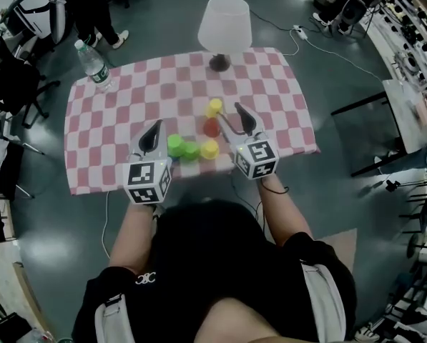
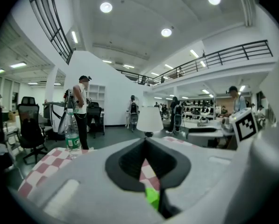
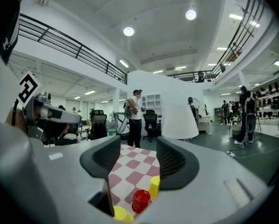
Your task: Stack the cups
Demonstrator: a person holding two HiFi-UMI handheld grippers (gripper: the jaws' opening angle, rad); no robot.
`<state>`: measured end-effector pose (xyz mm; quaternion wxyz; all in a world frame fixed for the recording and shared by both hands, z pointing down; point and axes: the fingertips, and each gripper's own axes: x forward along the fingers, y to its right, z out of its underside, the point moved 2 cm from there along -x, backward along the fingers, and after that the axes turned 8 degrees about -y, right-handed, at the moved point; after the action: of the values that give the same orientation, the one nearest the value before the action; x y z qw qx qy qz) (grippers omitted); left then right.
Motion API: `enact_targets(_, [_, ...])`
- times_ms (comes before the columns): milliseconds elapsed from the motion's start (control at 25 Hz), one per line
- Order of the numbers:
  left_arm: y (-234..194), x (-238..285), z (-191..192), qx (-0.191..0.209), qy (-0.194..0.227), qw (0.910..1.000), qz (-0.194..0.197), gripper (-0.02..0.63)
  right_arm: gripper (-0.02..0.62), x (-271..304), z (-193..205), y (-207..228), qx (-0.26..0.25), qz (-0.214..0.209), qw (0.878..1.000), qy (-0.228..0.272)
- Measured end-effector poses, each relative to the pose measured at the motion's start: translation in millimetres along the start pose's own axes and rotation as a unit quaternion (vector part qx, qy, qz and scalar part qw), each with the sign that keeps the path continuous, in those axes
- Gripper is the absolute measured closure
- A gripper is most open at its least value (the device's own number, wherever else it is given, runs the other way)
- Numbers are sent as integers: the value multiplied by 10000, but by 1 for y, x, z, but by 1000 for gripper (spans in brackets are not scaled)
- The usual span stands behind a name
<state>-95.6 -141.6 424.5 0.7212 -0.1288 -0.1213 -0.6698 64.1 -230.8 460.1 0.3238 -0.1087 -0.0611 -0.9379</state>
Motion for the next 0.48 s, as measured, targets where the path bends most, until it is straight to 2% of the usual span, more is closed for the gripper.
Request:
enact_targets(80, [-1,-4,3,-46,-4,9999,-157,607,354,8,10,-1,-89,-198,9995,-211])
enact_targets(480, [-13,-33,27,-286,-126,9955,-900,607,351,48,85,-2,-307,-827,9884,-1237])
